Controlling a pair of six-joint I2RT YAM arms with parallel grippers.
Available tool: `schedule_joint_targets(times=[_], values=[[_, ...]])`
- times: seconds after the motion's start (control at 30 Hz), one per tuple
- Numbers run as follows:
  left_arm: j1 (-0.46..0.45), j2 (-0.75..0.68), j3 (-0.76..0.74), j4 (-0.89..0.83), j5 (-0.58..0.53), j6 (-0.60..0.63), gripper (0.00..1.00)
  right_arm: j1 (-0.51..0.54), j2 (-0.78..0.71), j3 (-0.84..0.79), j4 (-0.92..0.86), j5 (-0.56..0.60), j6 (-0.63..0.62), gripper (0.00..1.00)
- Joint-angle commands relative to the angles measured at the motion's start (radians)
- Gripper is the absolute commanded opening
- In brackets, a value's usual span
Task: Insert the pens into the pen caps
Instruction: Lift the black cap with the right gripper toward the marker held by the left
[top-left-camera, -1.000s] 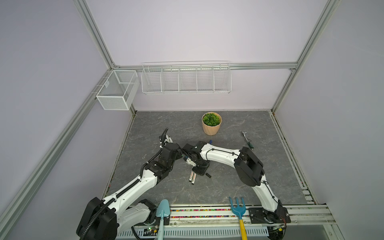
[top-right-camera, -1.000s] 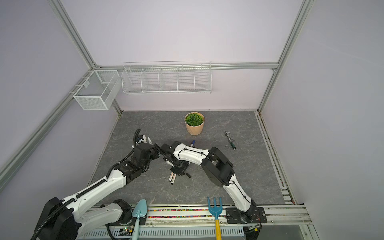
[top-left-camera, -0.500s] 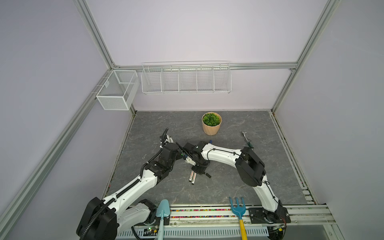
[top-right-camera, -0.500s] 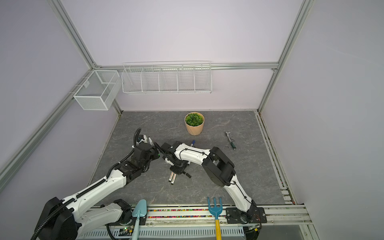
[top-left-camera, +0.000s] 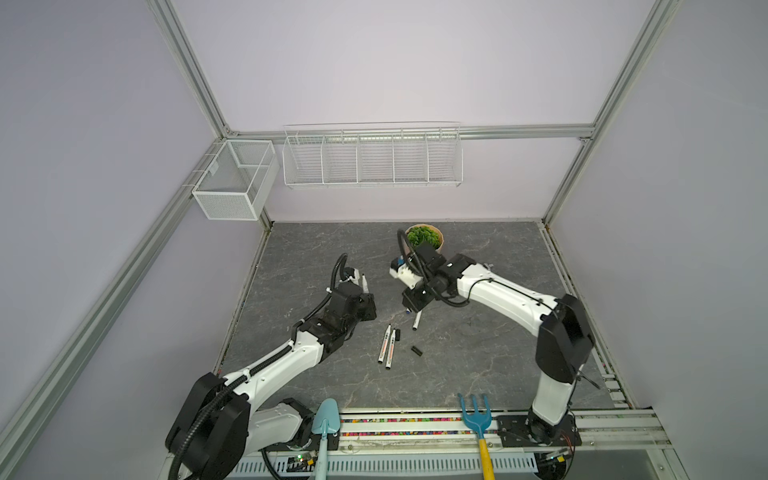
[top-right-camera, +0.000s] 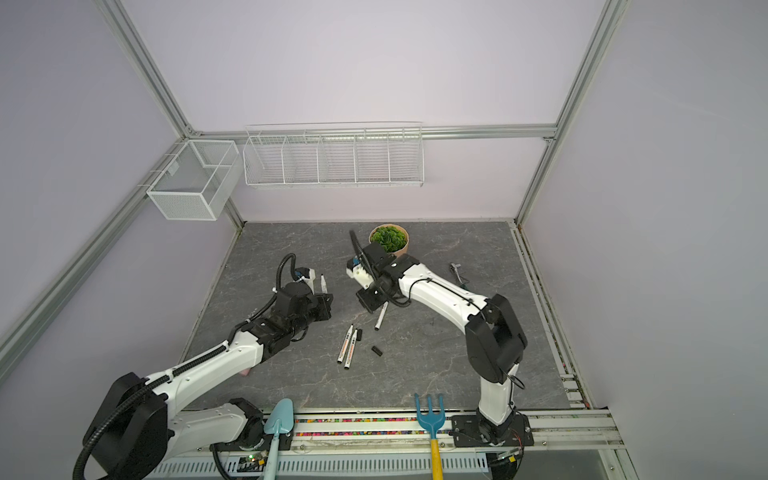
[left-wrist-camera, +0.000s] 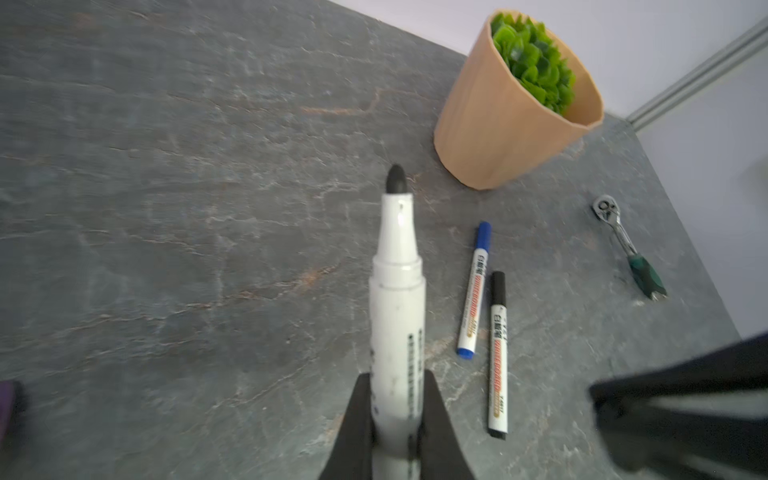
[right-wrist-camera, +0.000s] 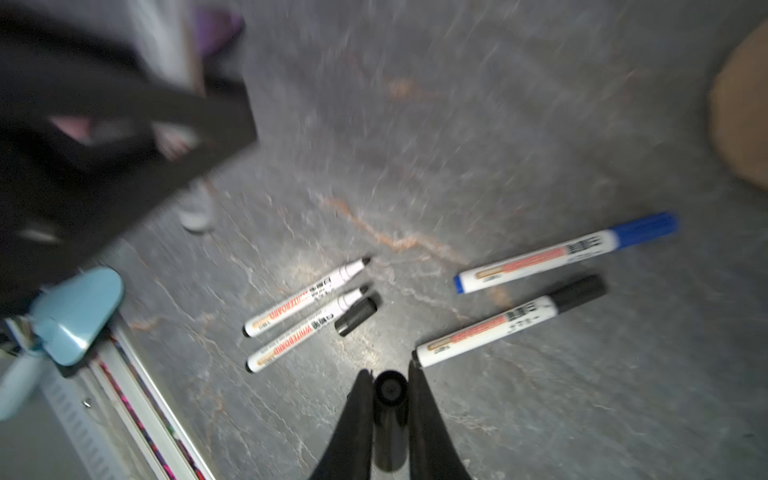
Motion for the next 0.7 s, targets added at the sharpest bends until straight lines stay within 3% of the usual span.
schedule_joint_targets(times=[0.0, 0.13, 0.3, 0.67], values=[[-0.009, 0.035, 0.035, 0.118, 0.192, 0.071, 0.00, -0.078, -0.055, -0.010, 0.156, -0.143, 0.124, 0.15], [-0.030, 0.047, 0.019, 0.210, 0.291, 0.097, 0.00, -0.141, -0.075, -0.029, 0.299, -0.271, 0.230, 0.15], [-0.053, 0.054, 0.005, 0.287, 0.374, 0.105, 0.00, -0.146, -0.056, -0.023, 0.377, -0.358, 0.270, 0.16], [-0.076, 0.055, 0.030, 0.261, 0.390, 0.132, 0.00, -0.147, -0.064, -0.069, 0.483, -0.373, 0.331, 0.16]])
